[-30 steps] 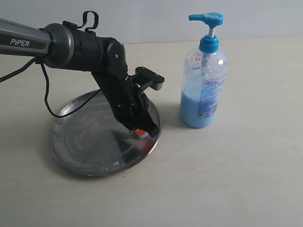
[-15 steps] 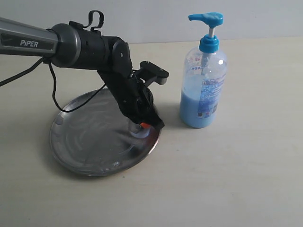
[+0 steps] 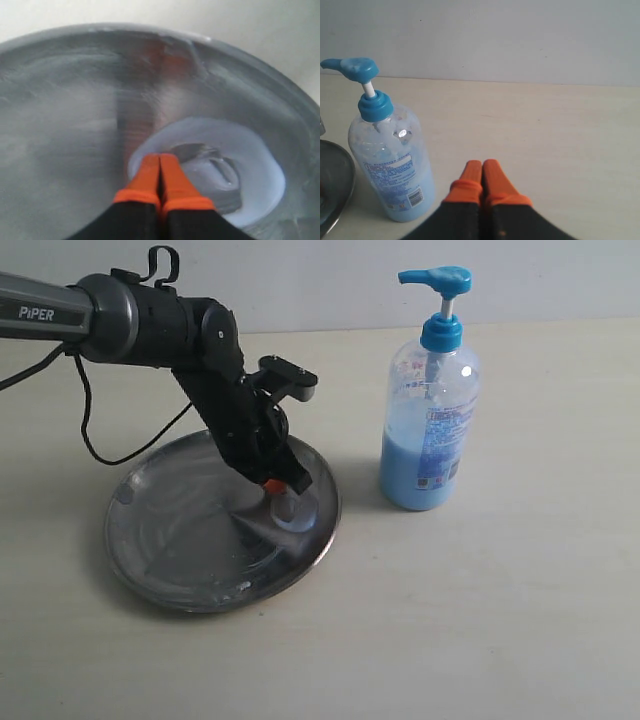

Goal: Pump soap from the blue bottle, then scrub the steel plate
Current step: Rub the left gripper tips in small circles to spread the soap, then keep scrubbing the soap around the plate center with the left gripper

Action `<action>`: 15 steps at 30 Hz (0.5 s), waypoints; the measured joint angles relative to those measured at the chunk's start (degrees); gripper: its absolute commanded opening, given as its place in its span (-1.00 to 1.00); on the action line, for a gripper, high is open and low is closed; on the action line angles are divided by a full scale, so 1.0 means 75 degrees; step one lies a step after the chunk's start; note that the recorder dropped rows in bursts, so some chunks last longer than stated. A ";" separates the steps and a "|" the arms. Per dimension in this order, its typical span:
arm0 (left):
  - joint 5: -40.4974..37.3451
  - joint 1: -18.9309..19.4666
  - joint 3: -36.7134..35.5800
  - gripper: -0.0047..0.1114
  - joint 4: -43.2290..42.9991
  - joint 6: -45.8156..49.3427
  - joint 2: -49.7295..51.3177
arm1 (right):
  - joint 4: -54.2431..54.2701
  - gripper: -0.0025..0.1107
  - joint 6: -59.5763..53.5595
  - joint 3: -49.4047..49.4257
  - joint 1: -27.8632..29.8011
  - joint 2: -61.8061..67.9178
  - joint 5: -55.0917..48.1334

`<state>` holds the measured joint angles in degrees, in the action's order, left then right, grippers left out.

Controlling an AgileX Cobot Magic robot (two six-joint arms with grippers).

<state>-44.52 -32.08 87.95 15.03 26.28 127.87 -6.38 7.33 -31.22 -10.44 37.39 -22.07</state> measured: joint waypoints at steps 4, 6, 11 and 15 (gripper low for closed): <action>-0.0141 -0.0197 -0.0030 -0.92 -0.0032 0.0000 -0.0014 | 0.0000 -0.96 0.0000 0.0000 0.0000 0.0000 0.0000; -0.0162 -0.0347 -0.0087 -0.92 -0.0032 0.0000 -0.0044 | 0.0000 -0.96 0.0000 0.0000 0.0000 0.0000 0.0000; -0.0147 -0.0640 -0.0320 -0.92 -0.0038 0.0000 -0.0176 | 0.0000 -0.96 0.0000 0.0000 0.0000 0.0000 0.0000; -0.0119 -0.0745 -0.0483 -0.92 0.0045 0.0000 -0.0275 | 0.0000 -0.96 0.0016 0.0000 0.0000 0.0000 0.0000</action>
<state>-45.41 -37.66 84.33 15.37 26.28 125.81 -6.38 7.45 -31.22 -10.44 37.39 -22.07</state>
